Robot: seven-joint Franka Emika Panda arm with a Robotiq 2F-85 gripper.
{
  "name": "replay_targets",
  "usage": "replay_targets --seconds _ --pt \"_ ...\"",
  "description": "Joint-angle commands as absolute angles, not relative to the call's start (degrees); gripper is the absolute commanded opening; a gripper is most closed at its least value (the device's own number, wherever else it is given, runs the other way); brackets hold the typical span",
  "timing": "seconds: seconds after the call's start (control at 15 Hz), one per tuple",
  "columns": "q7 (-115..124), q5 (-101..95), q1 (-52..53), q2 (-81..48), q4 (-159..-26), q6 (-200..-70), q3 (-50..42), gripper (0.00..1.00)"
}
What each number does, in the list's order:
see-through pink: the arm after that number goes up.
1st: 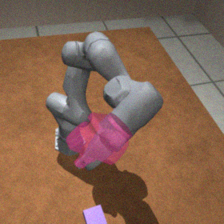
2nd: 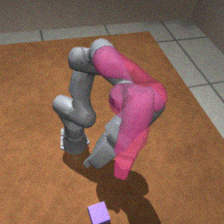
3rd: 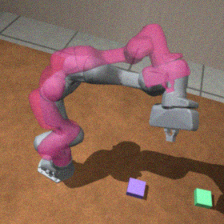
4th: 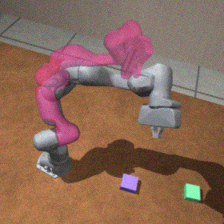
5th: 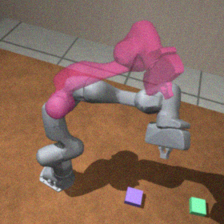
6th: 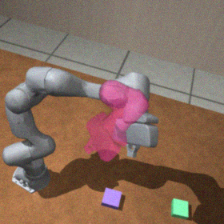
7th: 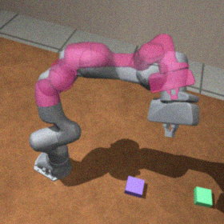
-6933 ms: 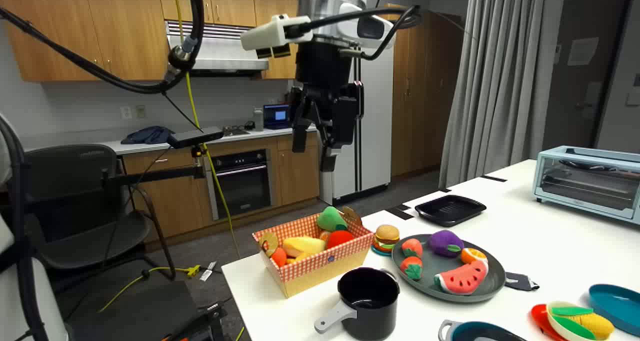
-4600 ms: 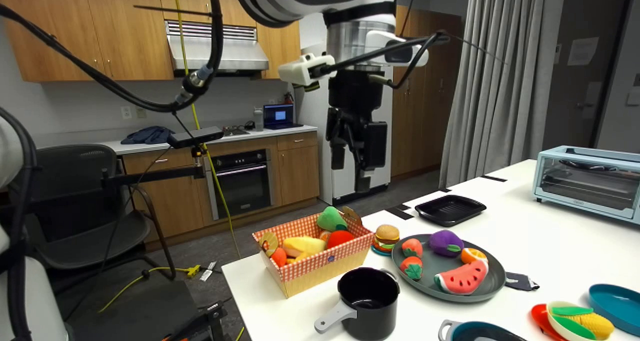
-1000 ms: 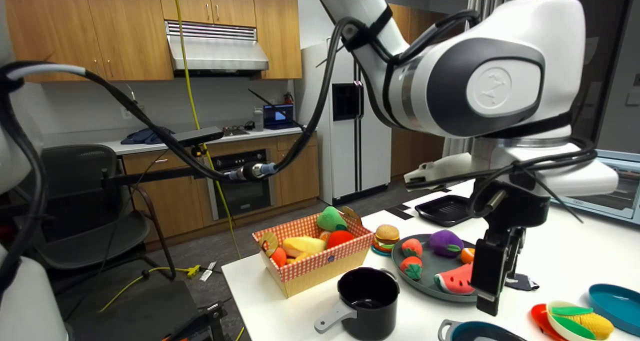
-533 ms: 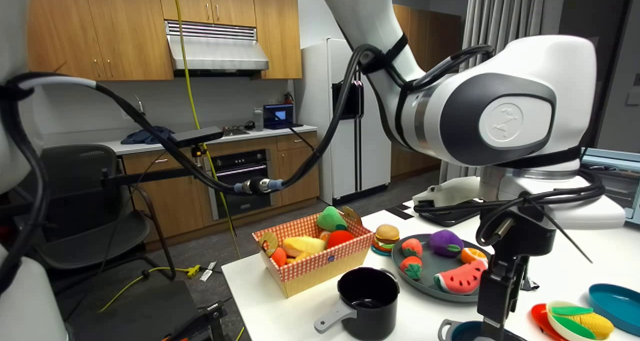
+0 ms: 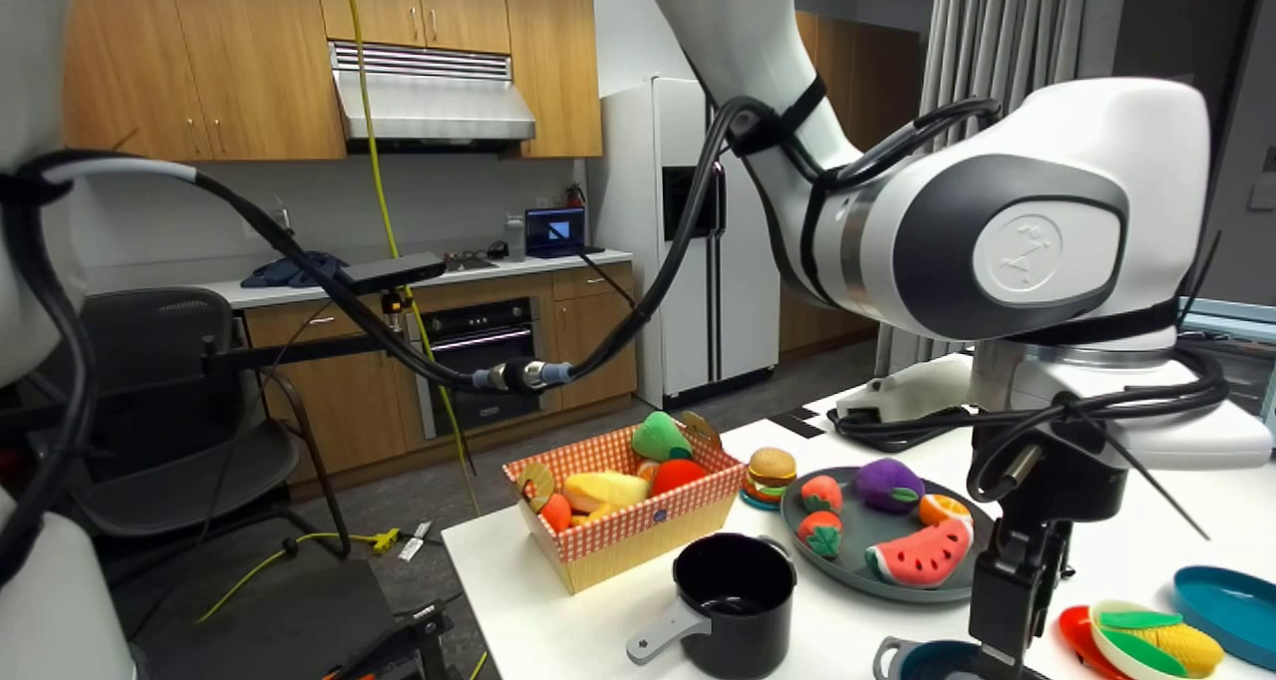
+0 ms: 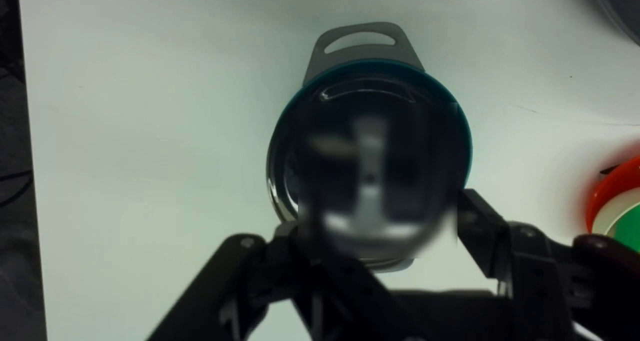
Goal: Open the lid of the green pot
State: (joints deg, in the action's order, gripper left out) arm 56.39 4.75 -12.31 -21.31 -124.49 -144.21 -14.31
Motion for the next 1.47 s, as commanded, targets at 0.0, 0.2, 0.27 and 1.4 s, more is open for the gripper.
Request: replay_targets --seconds 0.0,0.2,0.27,1.4 --pt "53.96 7.22 -12.51 -23.51 -121.69 -142.01 -14.57 0.9" --pt "53.42 7.86 -12.8 -25.13 -120.69 -141.86 -14.29 0.89" --pt "53.3 8.01 -12.84 -25.59 -120.4 -141.81 -14.26 0.88" --pt "53.58 7.8 -11.56 -26.43 -119.74 -140.56 -15.56 0.04"
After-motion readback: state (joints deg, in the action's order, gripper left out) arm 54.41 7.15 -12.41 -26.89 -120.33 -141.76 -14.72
